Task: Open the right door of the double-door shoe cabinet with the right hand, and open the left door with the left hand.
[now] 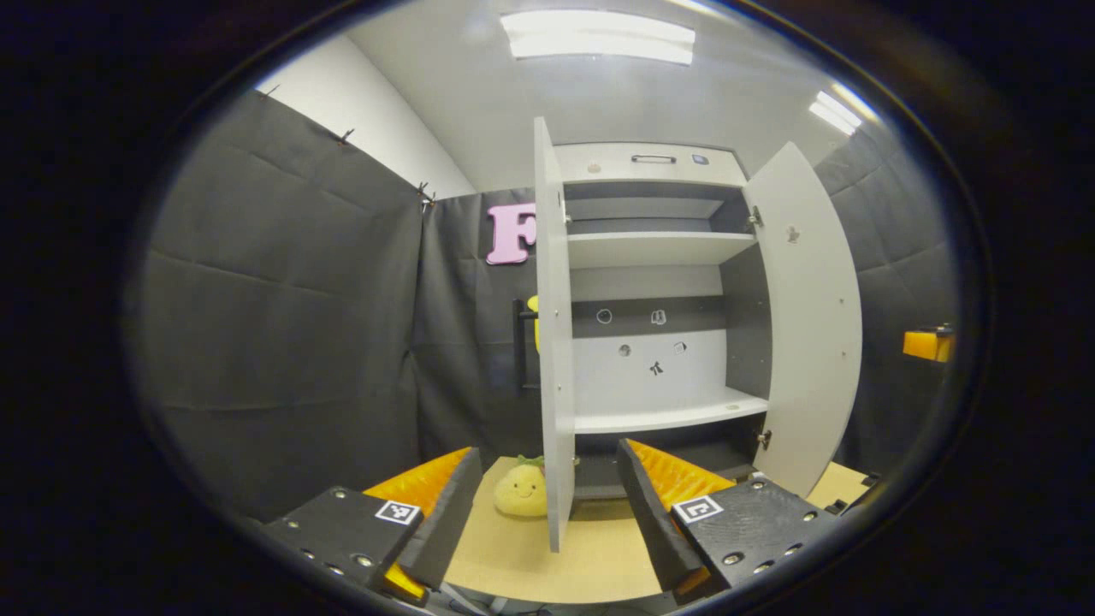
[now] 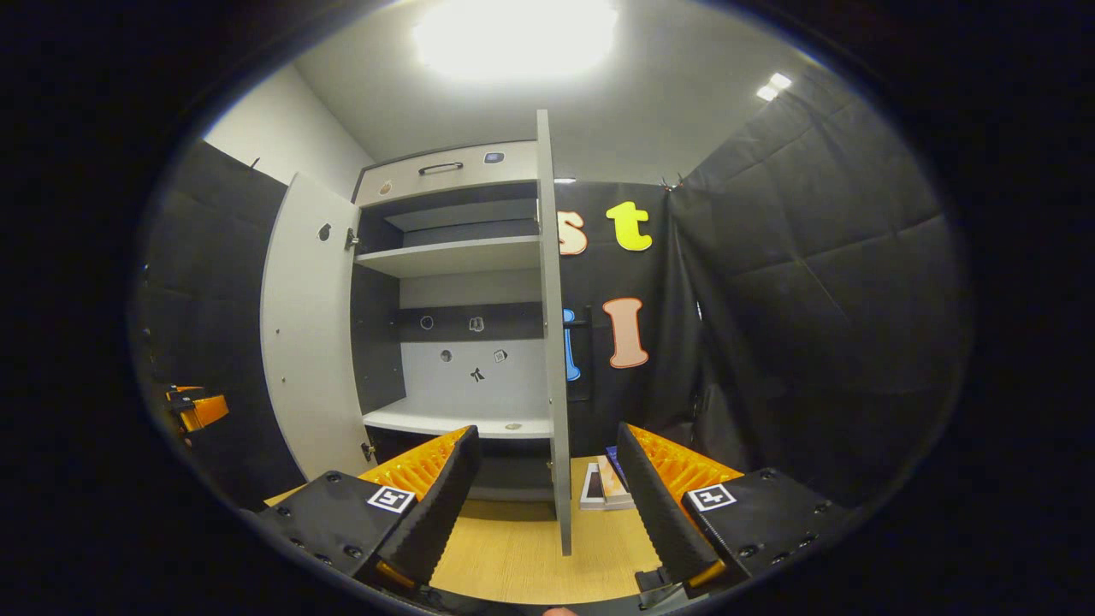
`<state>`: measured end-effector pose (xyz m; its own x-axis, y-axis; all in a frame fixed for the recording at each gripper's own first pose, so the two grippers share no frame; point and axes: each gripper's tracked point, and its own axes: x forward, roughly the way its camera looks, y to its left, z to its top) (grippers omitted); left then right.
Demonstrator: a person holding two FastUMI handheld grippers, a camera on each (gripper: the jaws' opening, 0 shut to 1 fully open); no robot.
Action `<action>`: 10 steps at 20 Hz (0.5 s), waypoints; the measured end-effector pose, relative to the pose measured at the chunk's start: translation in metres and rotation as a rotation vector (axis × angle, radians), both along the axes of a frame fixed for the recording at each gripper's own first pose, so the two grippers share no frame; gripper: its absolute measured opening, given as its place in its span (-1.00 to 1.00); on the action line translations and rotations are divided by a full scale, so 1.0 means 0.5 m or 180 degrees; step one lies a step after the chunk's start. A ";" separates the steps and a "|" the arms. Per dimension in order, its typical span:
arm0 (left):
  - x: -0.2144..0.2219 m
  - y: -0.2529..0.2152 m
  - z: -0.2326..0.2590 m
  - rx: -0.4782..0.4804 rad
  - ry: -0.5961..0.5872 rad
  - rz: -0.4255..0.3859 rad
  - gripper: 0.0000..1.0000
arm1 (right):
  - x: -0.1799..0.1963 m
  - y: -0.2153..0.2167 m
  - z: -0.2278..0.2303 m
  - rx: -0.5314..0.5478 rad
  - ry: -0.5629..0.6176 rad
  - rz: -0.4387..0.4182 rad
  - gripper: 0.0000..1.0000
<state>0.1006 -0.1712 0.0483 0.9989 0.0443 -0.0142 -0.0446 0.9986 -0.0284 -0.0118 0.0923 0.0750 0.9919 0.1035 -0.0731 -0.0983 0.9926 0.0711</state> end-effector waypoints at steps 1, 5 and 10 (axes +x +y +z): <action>-0.002 0.011 0.003 0.0042 -0.0016 0.0047 0.80 | 0.000 0.002 0.000 -0.0001 -0.0007 -0.0006 0.99; -0.005 0.021 0.000 0.0097 -0.0014 0.0114 0.82 | 0.002 0.004 0.000 -0.0011 -0.0010 -0.0024 0.99; -0.009 0.031 -0.017 0.0094 0.0037 0.0206 0.83 | 0.003 0.002 -0.005 -0.0028 0.0000 -0.0044 0.99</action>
<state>0.0963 -0.1559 0.0397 0.9937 0.1094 -0.0235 -0.1093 0.9940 0.0020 -0.0105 0.0936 0.0726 0.9933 0.0892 -0.0739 -0.0847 0.9945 0.0624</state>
